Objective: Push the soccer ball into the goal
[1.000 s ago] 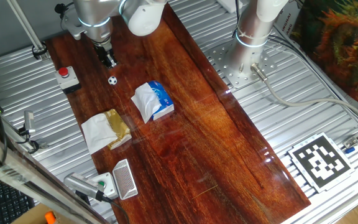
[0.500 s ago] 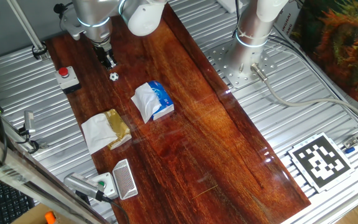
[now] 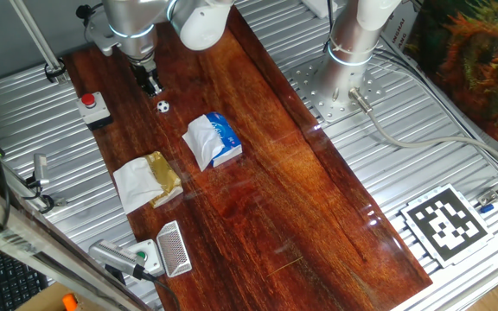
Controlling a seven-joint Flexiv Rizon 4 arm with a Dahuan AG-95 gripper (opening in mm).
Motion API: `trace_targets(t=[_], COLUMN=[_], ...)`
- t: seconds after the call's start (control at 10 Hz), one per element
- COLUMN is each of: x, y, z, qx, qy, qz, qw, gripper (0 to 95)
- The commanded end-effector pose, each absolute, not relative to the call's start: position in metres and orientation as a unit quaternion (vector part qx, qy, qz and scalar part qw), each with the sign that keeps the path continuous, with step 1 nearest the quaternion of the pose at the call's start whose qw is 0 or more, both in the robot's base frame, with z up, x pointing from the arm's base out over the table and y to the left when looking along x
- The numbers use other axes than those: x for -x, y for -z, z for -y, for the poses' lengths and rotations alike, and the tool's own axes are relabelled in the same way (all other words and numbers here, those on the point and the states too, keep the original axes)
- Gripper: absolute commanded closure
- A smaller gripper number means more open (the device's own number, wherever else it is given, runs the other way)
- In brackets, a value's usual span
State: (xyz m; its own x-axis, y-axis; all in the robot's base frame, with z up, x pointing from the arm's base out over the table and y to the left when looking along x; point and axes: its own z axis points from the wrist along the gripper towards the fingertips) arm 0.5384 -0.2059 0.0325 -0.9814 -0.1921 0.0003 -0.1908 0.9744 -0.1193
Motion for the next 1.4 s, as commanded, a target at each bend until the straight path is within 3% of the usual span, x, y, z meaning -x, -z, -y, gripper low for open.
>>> trace_targets(t=[0.1, 0.9, 1.4], x=[-0.5384, -0.5382, -0.5382], y=[-0.0324, -0.0322, -0.0322], z=[0.2060, 0.2061, 0.2061], qx=[0.094, 0.085, 0.235], qy=[0.062, 0.062, 0.050], qz=[-0.994, -0.994, -0.971], qw=[0.007, 0.012, 0.006], gripper=[95.0, 95.0, 95.0])
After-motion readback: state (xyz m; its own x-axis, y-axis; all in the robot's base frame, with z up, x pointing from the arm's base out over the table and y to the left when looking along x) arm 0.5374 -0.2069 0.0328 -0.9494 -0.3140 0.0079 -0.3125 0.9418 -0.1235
